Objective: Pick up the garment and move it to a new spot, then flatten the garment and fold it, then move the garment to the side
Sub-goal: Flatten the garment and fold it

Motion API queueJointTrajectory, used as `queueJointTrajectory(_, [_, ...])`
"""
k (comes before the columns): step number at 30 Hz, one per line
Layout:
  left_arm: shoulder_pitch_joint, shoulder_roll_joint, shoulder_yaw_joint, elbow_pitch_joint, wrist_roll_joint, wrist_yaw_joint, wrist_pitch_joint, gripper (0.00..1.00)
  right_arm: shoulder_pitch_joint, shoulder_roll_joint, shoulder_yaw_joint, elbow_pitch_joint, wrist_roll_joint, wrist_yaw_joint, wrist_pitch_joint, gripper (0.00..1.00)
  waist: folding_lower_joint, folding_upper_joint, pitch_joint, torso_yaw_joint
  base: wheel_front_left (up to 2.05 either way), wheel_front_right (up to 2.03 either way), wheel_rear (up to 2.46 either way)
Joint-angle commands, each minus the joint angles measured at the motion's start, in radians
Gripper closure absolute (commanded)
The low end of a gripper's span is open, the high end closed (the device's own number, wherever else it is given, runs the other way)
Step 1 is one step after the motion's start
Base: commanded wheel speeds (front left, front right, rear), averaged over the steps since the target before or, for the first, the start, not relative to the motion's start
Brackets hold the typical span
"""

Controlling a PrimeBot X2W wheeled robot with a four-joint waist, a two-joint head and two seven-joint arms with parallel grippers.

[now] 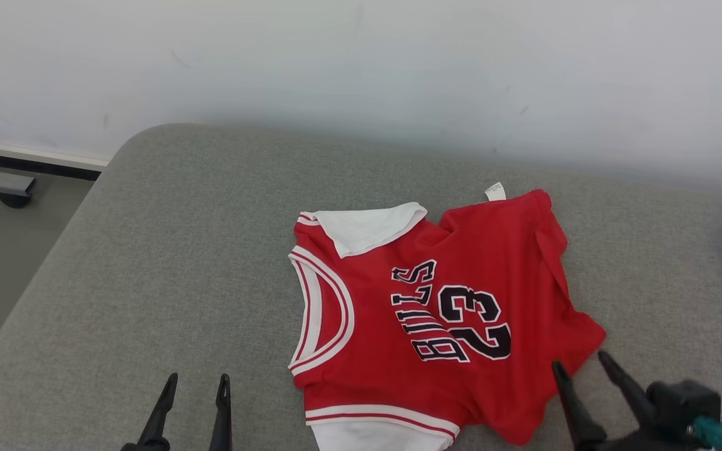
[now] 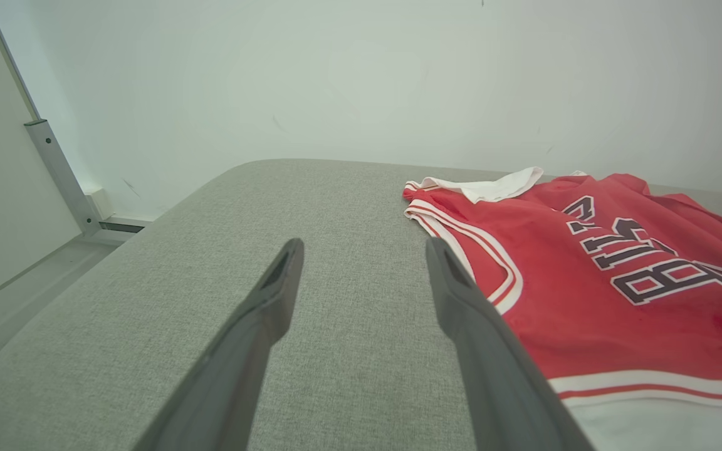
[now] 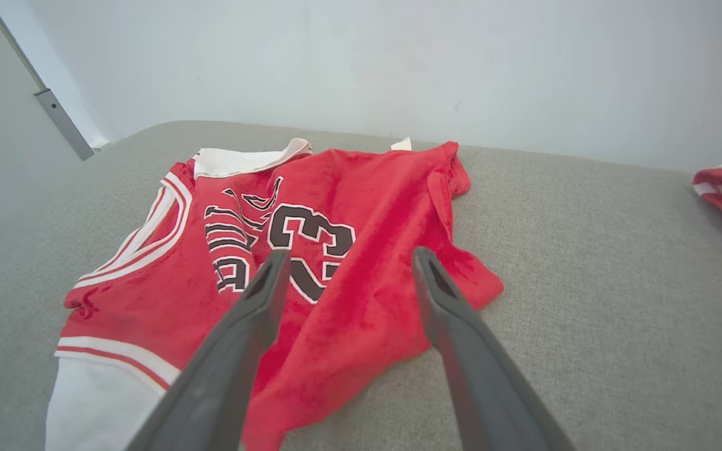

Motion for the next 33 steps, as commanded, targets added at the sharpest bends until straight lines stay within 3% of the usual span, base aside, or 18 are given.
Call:
queueJointTrajectory(1, [0.005, -0.001, 0.002, -0.002, 0.000, 0.004, -0.003, 0.00, -0.033, -0.021, -0.005, 0.017, -0.008, -0.003, 0.002, 0.00, 0.0001, 0.0000, 0.004, 0.000, 0.00, 0.00, 0.00])
queueJointTrajectory(7, [-0.015, -0.001, -0.003, 0.000, 0.000, -0.003, -0.003, 0.00, -0.164, -0.091, -0.014, 0.145, -0.002, -0.003, -0.014, 0.00, 0.0001, 0.0000, 0.018, 0.010, 0.00, 0.00, 0.00])
queueJointTrajectory(17, [-0.047, -0.001, -0.008, 0.011, 0.006, -0.015, -0.003, 0.00, -0.384, -0.146, -0.024, 0.540, -0.016, -0.003, -0.095, 0.00, 0.0001, 0.0000, 0.054, 0.048, 0.00, 0.00, 0.00])
queueJointTrajectory(21, [-0.049, -0.001, -0.011, 0.011, 0.007, -0.015, -0.003, 0.00, -0.431, -0.141, -0.044, 0.699, -0.026, -0.003, -0.142, 0.00, 0.0001, 0.0000, 0.062, 0.062, 0.00, 0.00, 0.00])
queueJointTrajectory(29, [-0.047, -0.001, -0.007, 0.004, 0.004, -0.009, -0.003, 0.00, -0.478, -0.103, -0.061, 0.895, -0.041, -0.003, -0.209, 0.00, 0.0001, 0.0000, 0.076, 0.061, 0.00, 0.00, 0.00])
queueJointTrajectory(30, [-0.050, -0.001, -0.007, 0.005, 0.005, -0.008, -0.003, 0.00, -0.485, -0.098, -0.061, 0.916, -0.039, -0.003, -0.214, 0.07, 0.0001, 0.0000, 0.077, 0.059, 0.00, 0.00, 0.00])
queueJointTrajectory(31, [-0.053, -0.001, -0.008, 0.006, 0.005, -0.007, -0.003, 0.00, -0.494, -0.092, -0.056, 0.931, -0.035, -0.003, -0.221, 0.79, 0.0001, 0.0000, 0.077, 0.057, 0.00, 0.00, 0.00])
queueJointTrajectory(32, [-0.056, -0.001, -0.008, 0.007, 0.006, -0.007, -0.003, 0.00, -0.503, -0.088, -0.053, 0.942, -0.029, -0.003, -0.236, 1.00, 0.0001, 0.0000, 0.077, 0.054, 0.00, 0.00, 0.00])
queueJointTrajectory(33, [-0.057, -0.001, -0.007, 0.008, 0.007, -0.007, -0.003, 0.00, -0.513, -0.085, -0.052, 0.953, -0.025, -0.003, -0.251, 1.00, 0.0001, 0.0000, 0.076, 0.051, 0.00, 0.00, 0.00])
